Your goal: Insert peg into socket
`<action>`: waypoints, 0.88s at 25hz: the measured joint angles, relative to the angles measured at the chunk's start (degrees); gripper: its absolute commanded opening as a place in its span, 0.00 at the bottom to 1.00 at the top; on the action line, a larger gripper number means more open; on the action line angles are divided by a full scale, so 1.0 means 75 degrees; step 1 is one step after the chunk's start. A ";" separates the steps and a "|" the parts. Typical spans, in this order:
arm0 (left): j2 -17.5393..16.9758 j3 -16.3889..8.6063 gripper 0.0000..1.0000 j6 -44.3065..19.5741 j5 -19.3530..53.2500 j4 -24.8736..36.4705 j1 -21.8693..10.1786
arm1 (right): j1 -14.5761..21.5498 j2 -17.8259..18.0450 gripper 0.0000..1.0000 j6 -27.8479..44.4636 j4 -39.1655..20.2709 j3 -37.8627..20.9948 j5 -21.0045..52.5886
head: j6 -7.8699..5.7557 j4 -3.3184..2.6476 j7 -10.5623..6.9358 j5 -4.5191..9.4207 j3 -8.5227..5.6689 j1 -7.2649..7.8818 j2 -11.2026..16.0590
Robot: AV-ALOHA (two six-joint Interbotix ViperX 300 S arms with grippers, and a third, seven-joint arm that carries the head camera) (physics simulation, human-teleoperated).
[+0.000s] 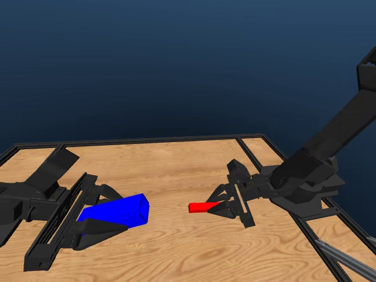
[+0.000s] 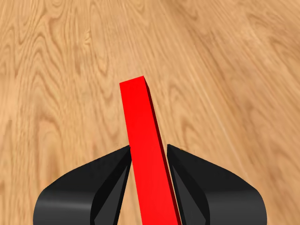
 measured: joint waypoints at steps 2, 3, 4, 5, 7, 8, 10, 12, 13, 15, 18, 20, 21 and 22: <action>0.0051 -0.0146 0.00 0.0053 0.0045 -0.0051 -0.0057 | -0.0044 -0.0339 0.00 -0.0460 0.0077 -0.0211 0.0240 | 0.0037 0.0032 0.0112 0.0032 0.0041 0.0064 -0.0057; 0.0051 -0.0180 0.00 0.0118 0.0123 -0.0073 -0.0065 | -0.0080 -0.0496 0.00 -0.0597 0.0065 -0.0360 0.0348 | 0.0058 0.0052 0.0174 0.0045 0.0062 0.0106 -0.0078; 0.0044 -0.0198 0.00 0.0139 0.0224 -0.0085 -0.0076 | -0.0156 -0.0644 0.00 -0.0668 -0.0057 -0.0570 0.0596 | 0.0088 0.0077 0.0260 0.0066 0.0085 0.0160 -0.0095; 0.0051 -0.0214 0.00 0.0158 0.0289 -0.0104 -0.0101 | -0.0213 -0.0753 0.00 -0.0796 -0.0175 -0.0801 0.0760 | 0.0126 0.0111 0.0355 0.0090 0.0111 0.0229 -0.0110; 0.0066 -0.0231 0.00 0.0164 0.0463 -0.0099 -0.0153 | -0.0359 -0.0885 0.00 -0.0998 -0.0456 -0.1267 0.1148 | 0.0187 0.0181 0.0523 0.0141 0.0163 0.0387 -0.0134; 0.0085 -0.0231 0.00 0.0174 0.0520 -0.0112 -0.0192 | -0.0451 -0.0914 0.00 -0.1110 -0.0602 -0.1517 0.1383 | 0.0206 0.0209 0.0583 0.0163 0.0184 0.0460 -0.0142; 0.0075 -0.0263 0.00 0.0129 0.0644 -0.0094 -0.0240 | -0.0608 -0.0931 0.00 -0.1260 -0.0891 -0.2017 0.1765 | 0.0252 0.0258 0.0654 0.0186 0.0214 0.0605 -0.0147; 0.0047 -0.0258 0.00 0.0152 0.0713 -0.0130 -0.0295 | -0.0699 -0.0884 0.00 -0.1401 -0.1200 -0.2473 0.2165 | 0.0282 0.0301 0.0681 0.0198 0.0230 0.0745 -0.0147; 0.0039 -0.0239 0.00 0.0185 0.0718 -0.0161 -0.0323 | -0.0730 -0.0855 0.00 -0.1397 -0.1393 -0.2648 0.2404 | 0.0291 0.0317 0.0683 0.0203 0.0233 0.0805 -0.0147; 0.0019 -0.0206 0.00 0.0205 0.0716 -0.0209 -0.0364 | -0.0815 -0.0806 0.00 -0.1327 -0.1777 -0.2975 0.2864 | 0.0298 0.0338 0.0658 0.0207 0.0235 0.0907 -0.0147; -0.0017 -0.0176 0.00 0.0262 0.0687 -0.0290 -0.0394 | -0.0954 -0.0733 0.00 -0.0999 -0.2333 -0.3361 0.3572 | 0.0293 0.0352 0.0593 0.0207 0.0235 0.1012 -0.0147; -0.0072 -0.0048 0.00 0.0288 0.0585 -0.0230 -0.0401 | -0.1014 -0.0732 0.00 -0.0746 -0.2611 -0.3493 0.3905 | 0.0281 0.0357 0.0565 0.0208 0.0235 0.1062 -0.0147; -0.0072 -0.0028 0.00 0.0324 0.0573 -0.0242 -0.0397 | -0.1033 -0.0709 0.00 -0.0598 -0.2737 -0.3533 0.4053 | 0.0275 0.0358 0.0555 0.0210 0.0235 0.1080 -0.0147; -0.0070 -0.0027 0.00 0.0335 0.0589 -0.0278 -0.0373 | -0.1050 -0.0658 0.00 -0.0465 -0.2873 -0.3570 0.4232 | 0.0268 0.0357 0.0542 0.0212 0.0235 0.1093 -0.0147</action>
